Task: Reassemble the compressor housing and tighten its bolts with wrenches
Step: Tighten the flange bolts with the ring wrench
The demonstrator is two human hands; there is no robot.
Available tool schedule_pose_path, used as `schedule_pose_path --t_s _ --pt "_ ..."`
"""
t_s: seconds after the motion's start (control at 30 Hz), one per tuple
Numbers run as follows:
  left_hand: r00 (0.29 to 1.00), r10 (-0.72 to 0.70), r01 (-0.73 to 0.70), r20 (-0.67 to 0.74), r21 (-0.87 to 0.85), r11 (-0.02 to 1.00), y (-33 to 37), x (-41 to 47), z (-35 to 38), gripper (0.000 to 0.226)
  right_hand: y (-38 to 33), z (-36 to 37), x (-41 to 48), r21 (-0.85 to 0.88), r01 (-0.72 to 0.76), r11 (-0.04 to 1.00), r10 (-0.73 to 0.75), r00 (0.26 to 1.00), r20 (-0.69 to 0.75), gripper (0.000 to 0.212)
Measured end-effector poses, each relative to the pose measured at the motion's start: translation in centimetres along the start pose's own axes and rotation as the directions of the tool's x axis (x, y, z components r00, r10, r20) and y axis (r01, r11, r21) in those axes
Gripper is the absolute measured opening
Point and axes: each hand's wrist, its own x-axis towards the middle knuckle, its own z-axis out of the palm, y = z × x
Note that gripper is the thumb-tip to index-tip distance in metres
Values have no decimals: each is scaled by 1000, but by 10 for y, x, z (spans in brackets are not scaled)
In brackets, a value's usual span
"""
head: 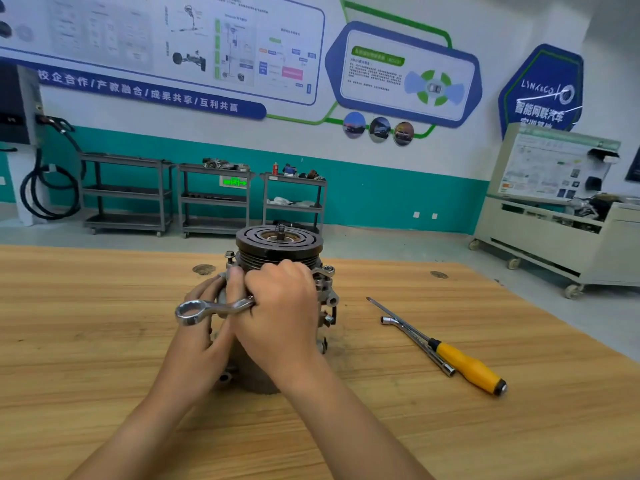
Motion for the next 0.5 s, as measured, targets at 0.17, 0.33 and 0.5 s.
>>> schedule_pose_path --t_s 0.17,0.33,0.5 --pt "999 -39 40 -10 37 999 -7 0 -2 42 12 -33 21 326 -66 943 69 998 1 46" --pt "999 -37 38 -19 41 998 -7 0 -1 47 16 -75 72 970 -150 192 493 870 37 42" --pt "999 -26 27 -41 23 999 -8 -4 4 50 60 -83 108 962 -253 -106 535 800 269 44"
